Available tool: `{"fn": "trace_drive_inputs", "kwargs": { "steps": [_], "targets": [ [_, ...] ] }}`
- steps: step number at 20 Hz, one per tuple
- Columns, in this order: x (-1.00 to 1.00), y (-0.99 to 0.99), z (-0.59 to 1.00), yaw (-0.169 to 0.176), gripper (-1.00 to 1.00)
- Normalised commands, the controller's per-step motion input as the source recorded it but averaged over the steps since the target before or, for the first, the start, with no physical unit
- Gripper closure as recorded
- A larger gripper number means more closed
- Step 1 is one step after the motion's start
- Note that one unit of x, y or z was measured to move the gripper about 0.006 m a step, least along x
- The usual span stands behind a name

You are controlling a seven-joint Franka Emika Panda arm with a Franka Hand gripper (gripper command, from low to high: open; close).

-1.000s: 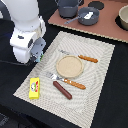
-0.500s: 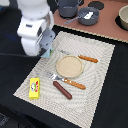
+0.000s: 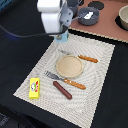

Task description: Interact with the objects in diverse but meaningful ways.

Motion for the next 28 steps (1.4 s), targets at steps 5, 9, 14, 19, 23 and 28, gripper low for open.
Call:
{"fn": "trace_drive_inputs", "kwargs": {
  "steps": [5, 9, 14, 19, 23, 28],
  "targets": [
    [0.85, 0.49, -0.10, 0.020, 1.00],
    [0.49, 0.42, -0.25, 0.031, 1.00],
    [0.23, 0.42, -0.19, 0.034, 1.00],
    [0.14, 0.30, -0.18, 0.020, 1.00],
    [0.07, 0.08, -0.14, 0.001, 1.00],
    [0.11, 0.01, -0.19, 0.000, 1.00]
  ]
}}
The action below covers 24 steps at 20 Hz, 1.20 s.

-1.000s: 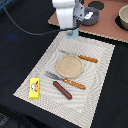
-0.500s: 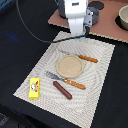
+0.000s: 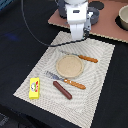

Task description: Interact with the objects in diverse but meaningful ways.

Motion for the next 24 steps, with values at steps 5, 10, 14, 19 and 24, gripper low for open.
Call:
{"fn": "trace_drive_inputs", "kwargs": {
  "steps": [5, 10, 14, 19, 24],
  "targets": [
    [0.09, 0.01, -0.17, 0.000, 1.00],
    [0.17, 0.10, -0.21, 0.000, 1.00],
    [0.25, 0.17, -0.12, 0.000, 1.00],
    [0.36, 0.30, 0.00, 0.002, -1.00],
    [0.10, 0.12, 0.22, 0.004, -1.00]
  ]
}}
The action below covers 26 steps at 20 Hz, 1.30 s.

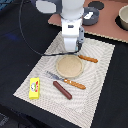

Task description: Interact with the objects in diverse but meaningful ways.

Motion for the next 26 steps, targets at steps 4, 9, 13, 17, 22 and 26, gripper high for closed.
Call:
{"fn": "trace_drive_inputs", "kwargs": {
  "steps": [4, 9, 13, 17, 22, 26],
  "targets": [
    [0.04, 0.08, 0.62, 0.025, -1.00],
    [-0.01, 0.06, 0.93, 0.046, -1.00],
    [-0.04, 0.02, 1.00, 0.033, -1.00],
    [-0.04, 0.02, 1.00, 0.012, -1.00],
    [-0.16, -0.11, 0.90, -0.022, -1.00],
    [-0.22, -0.21, 0.27, -0.092, -1.00]
  ]
}}
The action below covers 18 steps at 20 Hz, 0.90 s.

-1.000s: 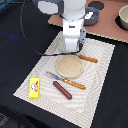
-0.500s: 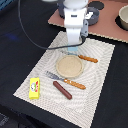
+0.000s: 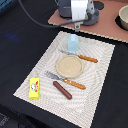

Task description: Interact with the objects in diverse but meaningful ways.

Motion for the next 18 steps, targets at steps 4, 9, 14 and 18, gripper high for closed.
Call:
{"fn": "trace_drive_inputs", "kwargs": {
  "steps": [4, 9, 14, 18],
  "targets": [
    [-0.14, -0.10, -0.01, -0.106, -1.00],
    [-0.27, -0.22, -0.20, -0.238, -1.00],
    [-0.04, -0.02, -0.14, -0.114, -1.00],
    [0.00, 0.00, 0.00, 0.000, -1.00]
  ]
}}
